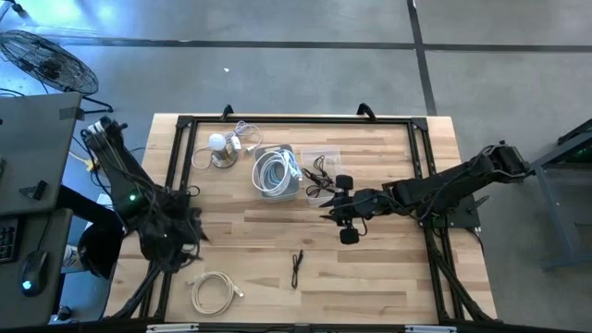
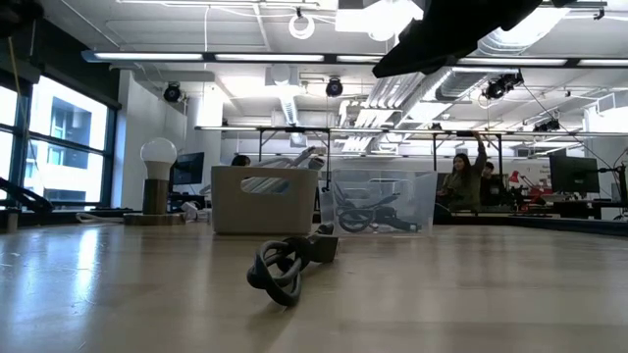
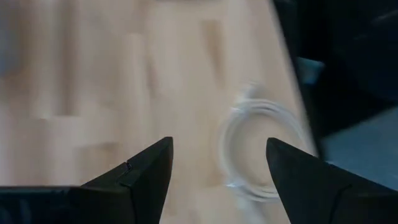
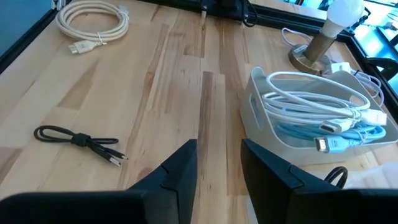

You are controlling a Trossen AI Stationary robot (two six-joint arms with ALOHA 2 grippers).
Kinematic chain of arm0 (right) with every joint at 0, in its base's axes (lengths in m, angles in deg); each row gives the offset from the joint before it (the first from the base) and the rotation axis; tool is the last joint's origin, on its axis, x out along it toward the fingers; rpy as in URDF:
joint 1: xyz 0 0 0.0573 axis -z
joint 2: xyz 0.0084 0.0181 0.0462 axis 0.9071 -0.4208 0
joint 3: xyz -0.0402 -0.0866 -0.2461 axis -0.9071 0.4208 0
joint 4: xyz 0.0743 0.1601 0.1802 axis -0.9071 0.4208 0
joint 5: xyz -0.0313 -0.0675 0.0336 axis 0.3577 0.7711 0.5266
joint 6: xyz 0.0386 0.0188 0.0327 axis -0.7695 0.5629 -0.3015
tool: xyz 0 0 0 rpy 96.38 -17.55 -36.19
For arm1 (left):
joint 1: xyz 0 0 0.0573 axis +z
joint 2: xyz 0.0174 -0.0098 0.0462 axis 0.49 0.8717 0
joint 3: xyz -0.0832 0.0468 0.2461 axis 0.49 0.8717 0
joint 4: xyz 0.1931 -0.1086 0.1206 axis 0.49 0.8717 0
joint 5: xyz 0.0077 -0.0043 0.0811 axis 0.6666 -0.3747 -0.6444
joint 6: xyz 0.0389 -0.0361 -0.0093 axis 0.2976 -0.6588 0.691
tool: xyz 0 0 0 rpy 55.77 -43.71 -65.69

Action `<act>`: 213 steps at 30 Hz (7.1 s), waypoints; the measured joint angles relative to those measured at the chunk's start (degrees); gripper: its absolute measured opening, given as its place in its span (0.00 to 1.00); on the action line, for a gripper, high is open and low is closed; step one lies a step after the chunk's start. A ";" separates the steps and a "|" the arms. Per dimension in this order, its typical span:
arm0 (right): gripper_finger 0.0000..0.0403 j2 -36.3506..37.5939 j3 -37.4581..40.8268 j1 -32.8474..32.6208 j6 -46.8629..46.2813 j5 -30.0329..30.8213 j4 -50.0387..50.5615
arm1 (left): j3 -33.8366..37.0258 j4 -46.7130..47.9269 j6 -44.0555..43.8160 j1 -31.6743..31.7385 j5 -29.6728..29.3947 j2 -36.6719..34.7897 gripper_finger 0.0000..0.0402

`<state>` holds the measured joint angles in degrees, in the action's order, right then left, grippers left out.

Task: Pick & Place USB Port
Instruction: Put the brown HDMI cable into the gray bin

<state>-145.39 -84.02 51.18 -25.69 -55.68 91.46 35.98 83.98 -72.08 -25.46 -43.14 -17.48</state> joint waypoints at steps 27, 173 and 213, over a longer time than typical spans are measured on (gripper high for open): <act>0.29 -0.04 0.00 -3.10 -4.47 -0.02 -0.04 | 0.00 -17.27 -13.57 0.02 11.34 20.88 0.63; 0.29 -0.07 0.02 -13.38 -5.50 0.46 0.81 | -17.42 20.55 26.19 28.54 -45.05 23.03 0.08; 0.29 -0.07 0.09 -18.67 -4.95 9.67 5.53 | 11.47 -60.14 79.03 83.61 23.96 26.56 0.08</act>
<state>-145.45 -83.93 32.51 -30.64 -46.01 96.99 47.45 23.83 6.95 58.15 -19.18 9.08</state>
